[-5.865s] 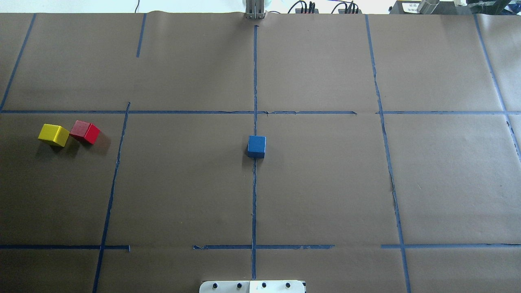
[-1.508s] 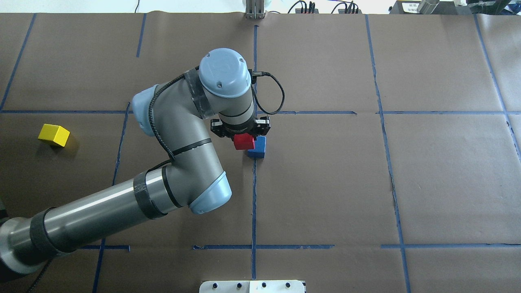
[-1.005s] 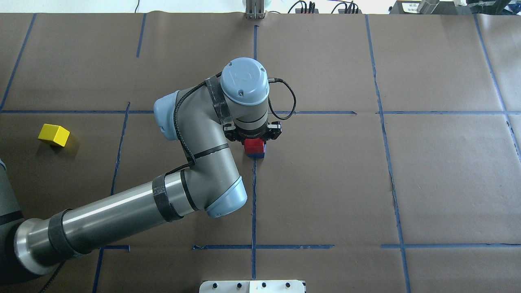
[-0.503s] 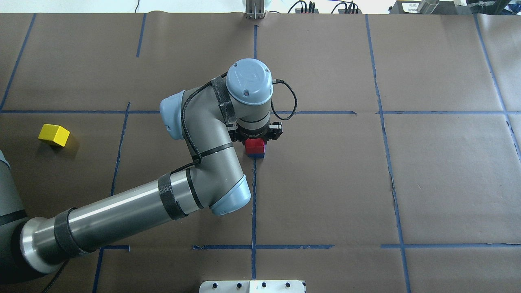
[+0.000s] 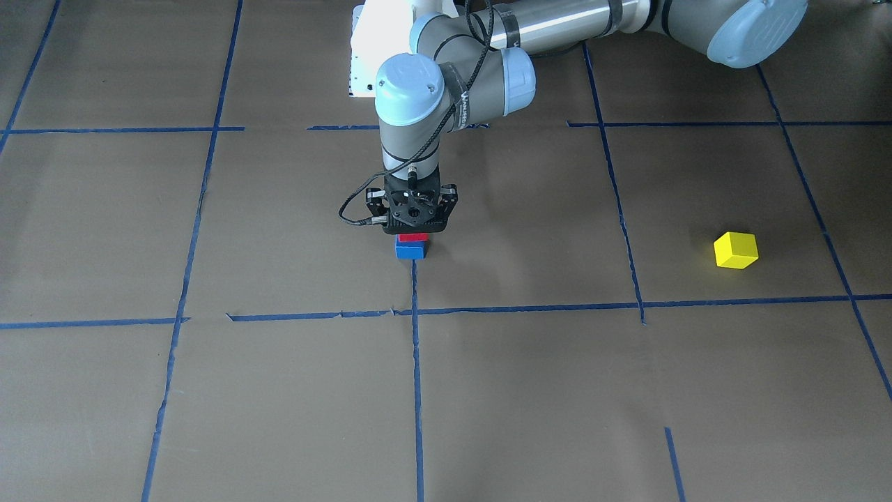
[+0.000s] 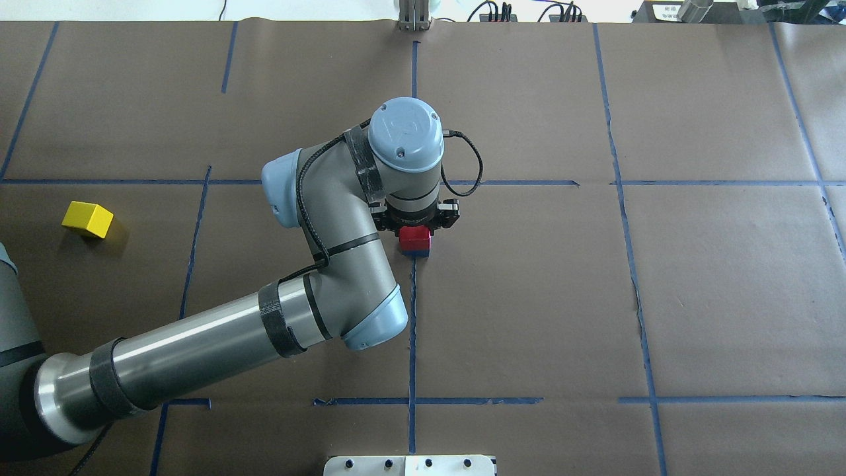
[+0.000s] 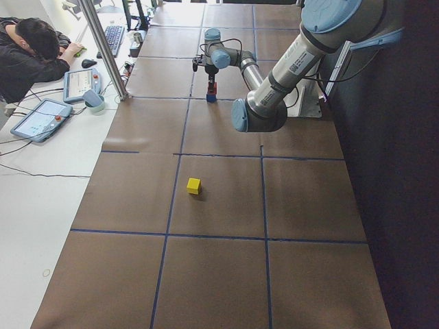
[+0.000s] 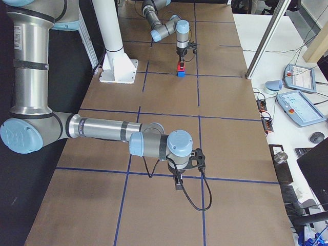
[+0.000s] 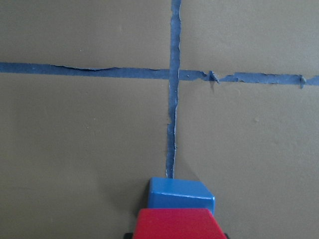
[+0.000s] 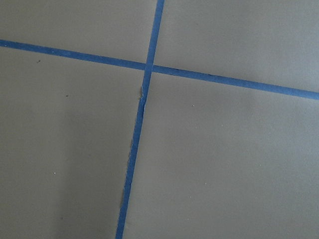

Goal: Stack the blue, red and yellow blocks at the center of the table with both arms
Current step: 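Open the left gripper to release the red cube on the blue cube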

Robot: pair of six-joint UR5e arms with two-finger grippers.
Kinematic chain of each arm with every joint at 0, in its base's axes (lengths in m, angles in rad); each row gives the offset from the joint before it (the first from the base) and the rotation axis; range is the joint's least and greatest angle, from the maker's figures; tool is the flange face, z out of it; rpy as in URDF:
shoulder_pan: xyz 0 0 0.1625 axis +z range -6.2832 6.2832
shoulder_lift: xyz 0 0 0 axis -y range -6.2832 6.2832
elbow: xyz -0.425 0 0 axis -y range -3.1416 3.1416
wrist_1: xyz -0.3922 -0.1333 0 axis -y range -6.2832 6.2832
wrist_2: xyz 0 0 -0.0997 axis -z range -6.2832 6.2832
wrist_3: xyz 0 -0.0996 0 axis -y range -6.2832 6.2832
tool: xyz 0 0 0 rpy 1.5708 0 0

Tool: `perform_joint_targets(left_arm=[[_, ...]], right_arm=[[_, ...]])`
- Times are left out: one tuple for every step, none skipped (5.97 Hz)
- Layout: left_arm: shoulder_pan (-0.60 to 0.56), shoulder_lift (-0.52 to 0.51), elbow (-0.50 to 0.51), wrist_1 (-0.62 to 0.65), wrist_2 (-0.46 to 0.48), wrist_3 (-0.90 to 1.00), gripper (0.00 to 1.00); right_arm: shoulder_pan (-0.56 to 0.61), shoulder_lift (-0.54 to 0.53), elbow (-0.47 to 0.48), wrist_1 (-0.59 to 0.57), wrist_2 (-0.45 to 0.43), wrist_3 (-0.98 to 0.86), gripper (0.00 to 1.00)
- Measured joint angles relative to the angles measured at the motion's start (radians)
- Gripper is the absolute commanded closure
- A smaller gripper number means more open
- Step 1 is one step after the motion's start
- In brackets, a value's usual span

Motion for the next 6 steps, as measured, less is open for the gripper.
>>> perform_joint_targets(left_arm=[[-0.001, -0.001, 0.001, -0.005, 0.000, -0.001, 0.91], [-0.001, -0.001, 0.006, -0.017, 0.001, -0.003, 0.90], [-0.001, -0.001, 0.012, -0.030, 0.001, -0.004, 0.88], [-0.001, -0.001, 0.016, -0.035, 0.002, -0.003, 0.79], [-0.001, -0.001, 0.017, -0.036, 0.001, -0.001, 0.59], [-0.001, -0.001, 0.017, -0.037, 0.002, 0.001, 0.41]], right_arm=[[0.000, 0.000, 0.000, -0.001, -0.001, 0.000, 0.00], [0.000, 0.000, 0.000, -0.001, -0.001, -0.001, 0.00], [0.000, -0.001, 0.000, -0.001, -0.001, -0.001, 0.00], [0.000, -0.002, 0.000, -0.001, -0.001, -0.002, 0.00], [0.000, -0.004, 0.000, -0.001, -0.001, -0.002, 0.00], [0.000, -0.005, 0.000, 0.000, -0.001, -0.002, 0.00]])
